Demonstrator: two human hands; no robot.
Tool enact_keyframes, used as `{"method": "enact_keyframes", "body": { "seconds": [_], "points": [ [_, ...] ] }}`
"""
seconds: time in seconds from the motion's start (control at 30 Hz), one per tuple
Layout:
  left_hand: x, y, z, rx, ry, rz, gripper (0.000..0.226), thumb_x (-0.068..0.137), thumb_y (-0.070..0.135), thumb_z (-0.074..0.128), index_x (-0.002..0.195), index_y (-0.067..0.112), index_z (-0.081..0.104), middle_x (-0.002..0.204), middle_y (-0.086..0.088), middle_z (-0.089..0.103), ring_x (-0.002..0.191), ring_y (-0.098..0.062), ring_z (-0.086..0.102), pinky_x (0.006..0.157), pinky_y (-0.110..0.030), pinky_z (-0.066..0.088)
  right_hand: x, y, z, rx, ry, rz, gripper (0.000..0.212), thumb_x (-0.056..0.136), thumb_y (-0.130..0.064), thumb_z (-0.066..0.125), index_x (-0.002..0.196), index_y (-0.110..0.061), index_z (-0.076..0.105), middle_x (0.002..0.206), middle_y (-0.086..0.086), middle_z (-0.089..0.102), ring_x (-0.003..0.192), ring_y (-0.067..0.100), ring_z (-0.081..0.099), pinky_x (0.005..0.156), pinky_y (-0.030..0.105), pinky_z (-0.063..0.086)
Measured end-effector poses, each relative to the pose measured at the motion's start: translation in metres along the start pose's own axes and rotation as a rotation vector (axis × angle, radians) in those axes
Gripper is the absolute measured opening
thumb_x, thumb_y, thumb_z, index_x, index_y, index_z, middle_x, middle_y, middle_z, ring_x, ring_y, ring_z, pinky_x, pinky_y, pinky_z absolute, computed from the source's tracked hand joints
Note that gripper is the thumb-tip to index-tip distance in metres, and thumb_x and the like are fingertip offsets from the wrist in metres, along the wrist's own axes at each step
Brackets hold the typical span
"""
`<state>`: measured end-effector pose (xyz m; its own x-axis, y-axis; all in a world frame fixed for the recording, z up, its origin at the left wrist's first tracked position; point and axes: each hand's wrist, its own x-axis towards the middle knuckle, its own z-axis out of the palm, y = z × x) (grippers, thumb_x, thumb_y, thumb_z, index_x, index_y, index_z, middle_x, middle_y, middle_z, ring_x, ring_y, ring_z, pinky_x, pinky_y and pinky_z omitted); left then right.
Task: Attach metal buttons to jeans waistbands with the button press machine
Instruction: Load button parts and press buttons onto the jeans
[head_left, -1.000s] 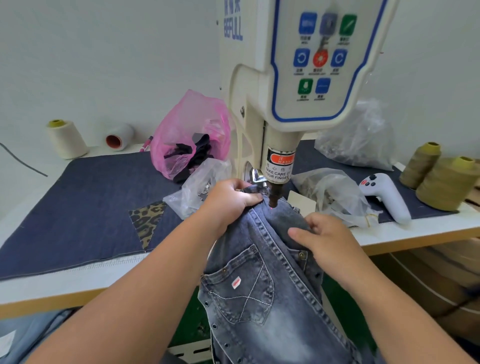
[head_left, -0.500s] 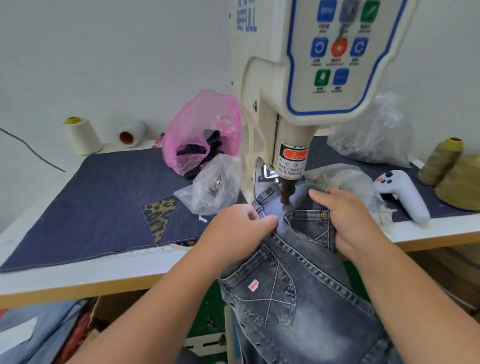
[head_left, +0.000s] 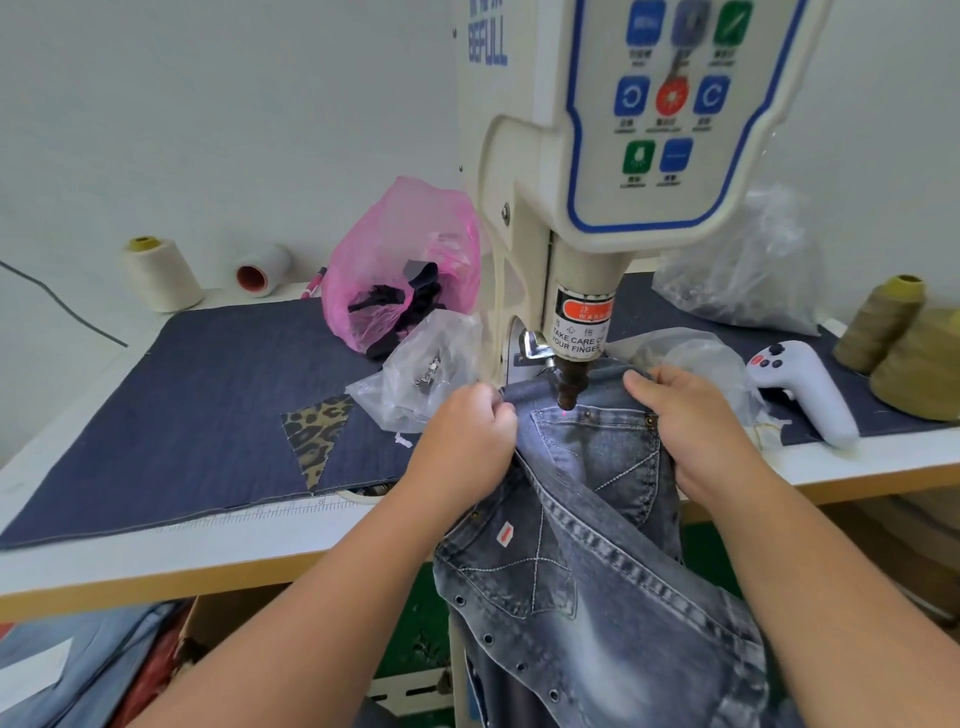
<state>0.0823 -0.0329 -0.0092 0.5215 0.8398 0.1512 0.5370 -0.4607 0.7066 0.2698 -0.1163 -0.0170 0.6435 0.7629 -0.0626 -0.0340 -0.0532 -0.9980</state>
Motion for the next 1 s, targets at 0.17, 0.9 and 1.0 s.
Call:
{"method": "enact_keyframes", "body": {
  "seconds": [0.17,0.9,1.0],
  "points": [
    [-0.001,-0.005,0.011,-0.063,-0.012,0.066,0.019,0.103,0.022,0.044,0.085,0.018,0.048,0.087,0.007,0.047,0.08,-0.01,0.045,0.066,-0.024,0.028,0.005,0.008,-0.002,-0.174,0.148,-0.104,0.017,0.093,-0.026,0.062,0.079,-0.017,0.063,0.085,0.013,0.072,0.088,0.038,0.069,0.083,0.055,0.057],
    [-0.016,-0.011,0.03,-0.331,0.067,0.083,0.021,0.101,0.025,0.05,0.082,0.019,0.056,0.083,0.011,0.052,0.076,0.001,0.048,0.068,-0.017,0.036,-0.003,0.033,-0.007,0.138,-0.013,-0.232,0.048,0.099,-0.001,0.052,0.096,-0.041,0.079,0.105,-0.005,0.077,0.102,0.018,0.072,0.087,0.031,0.059],
    [-0.015,-0.013,0.033,-0.289,0.094,0.112,0.021,0.101,0.024,0.049,0.081,0.021,0.054,0.087,0.011,0.053,0.082,0.002,0.049,0.069,-0.011,0.034,-0.002,0.033,-0.007,0.147,-0.012,-0.226,0.047,0.098,-0.001,0.053,0.096,-0.04,0.079,0.106,-0.004,0.076,0.101,0.017,0.072,0.089,0.035,0.058]
  ]
}}
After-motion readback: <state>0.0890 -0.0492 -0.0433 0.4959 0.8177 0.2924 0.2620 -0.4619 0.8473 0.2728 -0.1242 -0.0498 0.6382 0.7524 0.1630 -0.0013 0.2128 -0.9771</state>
